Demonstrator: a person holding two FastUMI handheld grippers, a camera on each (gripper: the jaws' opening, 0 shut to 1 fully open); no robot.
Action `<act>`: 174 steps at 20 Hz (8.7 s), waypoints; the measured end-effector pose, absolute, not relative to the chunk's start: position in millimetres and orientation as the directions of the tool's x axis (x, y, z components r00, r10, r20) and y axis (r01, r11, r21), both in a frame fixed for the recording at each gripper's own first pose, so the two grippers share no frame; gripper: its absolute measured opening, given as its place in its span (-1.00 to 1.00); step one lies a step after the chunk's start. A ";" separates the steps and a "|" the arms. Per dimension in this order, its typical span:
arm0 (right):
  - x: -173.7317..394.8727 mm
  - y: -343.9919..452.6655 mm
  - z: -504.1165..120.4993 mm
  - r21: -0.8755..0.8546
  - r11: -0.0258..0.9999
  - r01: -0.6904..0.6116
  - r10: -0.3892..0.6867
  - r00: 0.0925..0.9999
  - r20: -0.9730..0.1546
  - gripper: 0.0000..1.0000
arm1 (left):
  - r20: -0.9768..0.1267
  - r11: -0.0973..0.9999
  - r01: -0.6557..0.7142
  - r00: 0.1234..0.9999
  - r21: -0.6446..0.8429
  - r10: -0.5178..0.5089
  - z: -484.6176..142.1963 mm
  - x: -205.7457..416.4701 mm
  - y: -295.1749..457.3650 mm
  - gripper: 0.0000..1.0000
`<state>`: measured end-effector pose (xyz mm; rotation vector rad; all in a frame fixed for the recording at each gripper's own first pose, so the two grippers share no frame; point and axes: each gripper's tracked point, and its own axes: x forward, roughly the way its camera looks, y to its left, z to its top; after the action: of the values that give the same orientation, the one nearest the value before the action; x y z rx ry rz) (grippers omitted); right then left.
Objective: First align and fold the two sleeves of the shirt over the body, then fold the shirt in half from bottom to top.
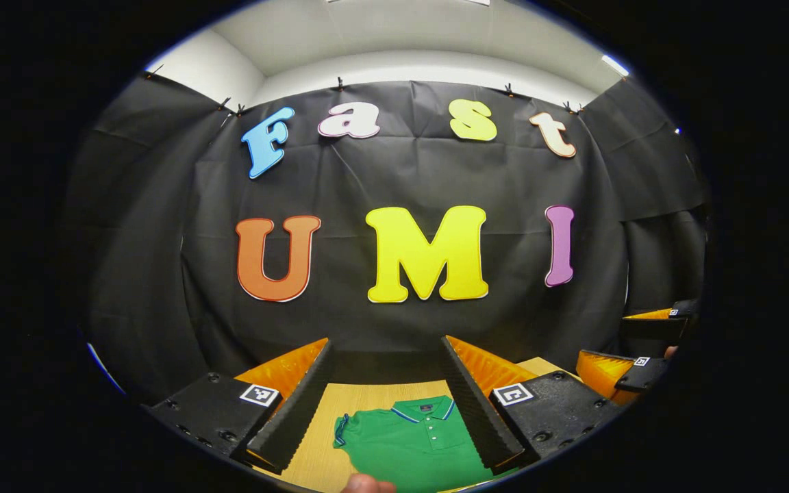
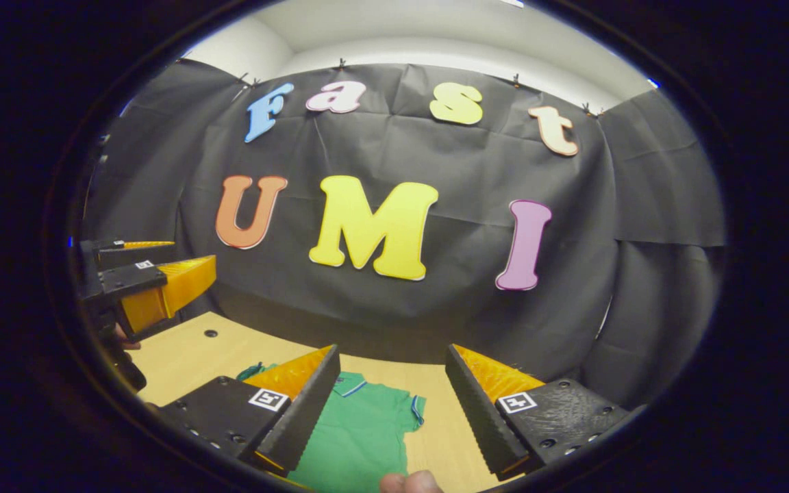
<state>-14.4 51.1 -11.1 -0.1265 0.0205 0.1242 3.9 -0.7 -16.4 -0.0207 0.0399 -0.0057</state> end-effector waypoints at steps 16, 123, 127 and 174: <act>43.5 1.4 -68.4 -0.104 0.990 -0.095 0.078 0.985 -0.155 0.94 | -0.081 0.997 -0.083 0.993 -0.001 0.082 -39.7 6.6 24.6 0.95; 25.8 -2.5 -131.0 0.049 0.999 0.014 0.014 0.853 -0.522 0.92 | -0.720 0.997 0.003 0.692 -0.073 -0.055 -423.5 128.8 116.7 0.55; 32.5 4.7 -130.8 0.052 0.999 -0.005 0.032 0.851 -0.524 0.92 | -0.736 0.999 0.009 0.676 -0.049 -0.042 -426.0 129.2 123.5 -0.37; 21.1 -30.4 -119.2 0.069 0.995 -0.072 0.095 0.894 -0.438 0.92 | -0.617 0.992 0.064 0.778 -0.108 -0.117 -279.6 127.8 -65.7 0.91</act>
<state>21.1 -30.4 -119.2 0.0515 0.4562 0.0869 127.8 -65.7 -279.6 -0.0824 0.6724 -0.0976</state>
